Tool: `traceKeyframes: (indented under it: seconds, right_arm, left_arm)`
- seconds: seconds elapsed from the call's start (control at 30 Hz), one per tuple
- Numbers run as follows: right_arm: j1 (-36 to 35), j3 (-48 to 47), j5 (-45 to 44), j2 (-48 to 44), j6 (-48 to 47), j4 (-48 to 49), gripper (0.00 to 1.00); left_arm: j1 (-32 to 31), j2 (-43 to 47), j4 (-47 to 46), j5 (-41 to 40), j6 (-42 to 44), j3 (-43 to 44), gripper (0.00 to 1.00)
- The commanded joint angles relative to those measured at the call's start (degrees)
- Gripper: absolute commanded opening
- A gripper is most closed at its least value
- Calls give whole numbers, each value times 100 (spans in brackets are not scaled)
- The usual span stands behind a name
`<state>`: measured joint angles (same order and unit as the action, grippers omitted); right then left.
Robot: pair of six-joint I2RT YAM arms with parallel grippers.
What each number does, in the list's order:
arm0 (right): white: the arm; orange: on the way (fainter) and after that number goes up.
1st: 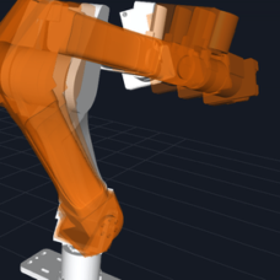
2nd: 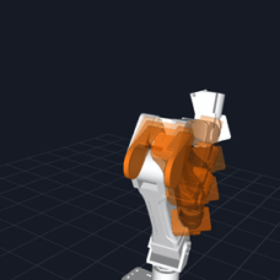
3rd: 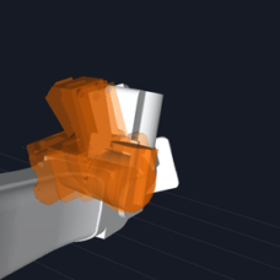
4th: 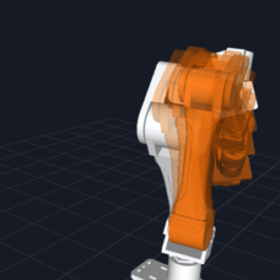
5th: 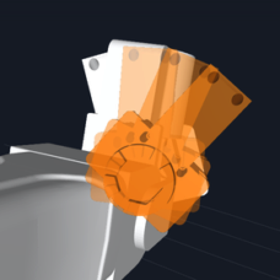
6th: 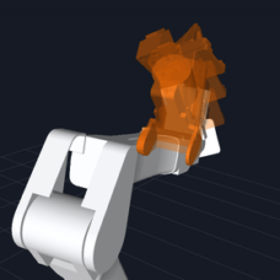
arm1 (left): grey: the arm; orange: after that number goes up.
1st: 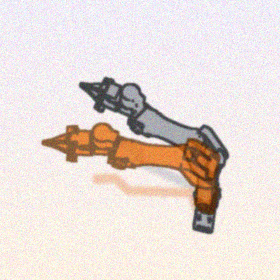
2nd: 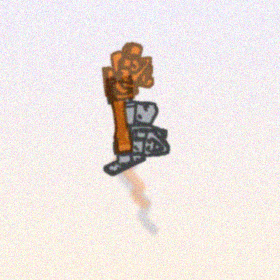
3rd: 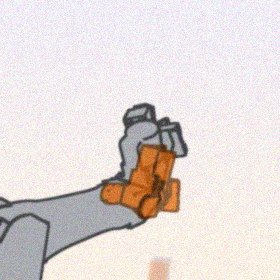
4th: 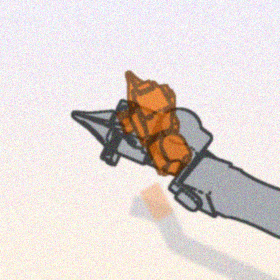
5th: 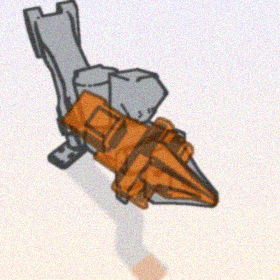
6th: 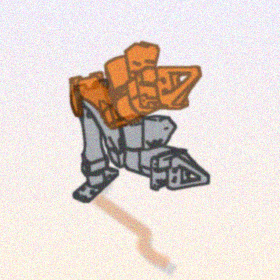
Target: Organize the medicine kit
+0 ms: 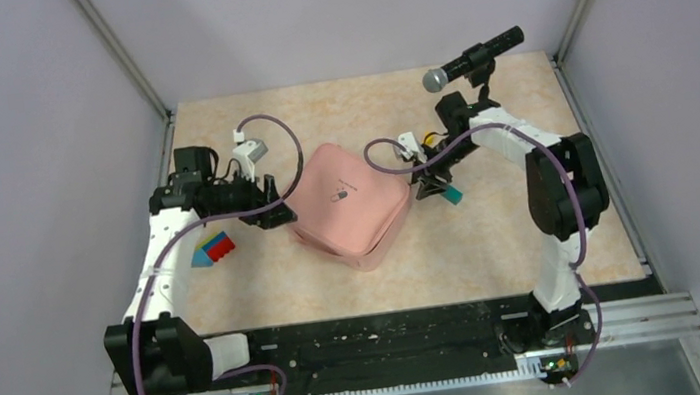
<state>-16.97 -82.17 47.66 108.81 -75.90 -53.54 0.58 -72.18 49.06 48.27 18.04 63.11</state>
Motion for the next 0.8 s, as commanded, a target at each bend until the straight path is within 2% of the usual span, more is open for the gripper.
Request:
traceKeyframes:
  seconds: [0.0, 0.1, 0.23, 0.37, 0.43, 0.5, 0.53, 0.63, 0.77]
  right_arm:
    - [49, -52, 207, 139, -149, 684, 45]
    - [45, -8, 166, 162, -214, 844, 40]
    - [42, 248, 177, -46, -3, 1297, 28]
    - [-30, 1465, -156, -873, 764, 3022, 22]
    - [-208, 2276, -757, -1470, 1147, 4069, 16]
    - [-495, 3114, -1365, -2162, 1461, 5023, 17]
    - [-621, 3447, -1492, -2546, 1430, 5122, 19]
    - [-891, 3884, -1603, -3507, 1508, 4500, 29]
    - [-861, 3467, -1953, -3804, 2135, 3504, 34]
  left_arm:
    - [-32, -43, 348, 43, 481, 327, 72]
    - [-32, -41, 289, 74, 413, 296, 72]
    - [-31, -26, 187, 5, 331, 264, 72]
    - [-32, 19, 176, -103, 328, 280, 72]
    - [-32, 16, 77, -68, 262, 289, 71]
    - [-32, 11, -170, 22, 149, 242, 70]
    - [-32, 0, -377, 98, 20, 208, 70]
    - [-32, -36, -1120, 340, -633, 131, 69]
    - [-32, -1, -2499, 612, -1546, -226, 70]
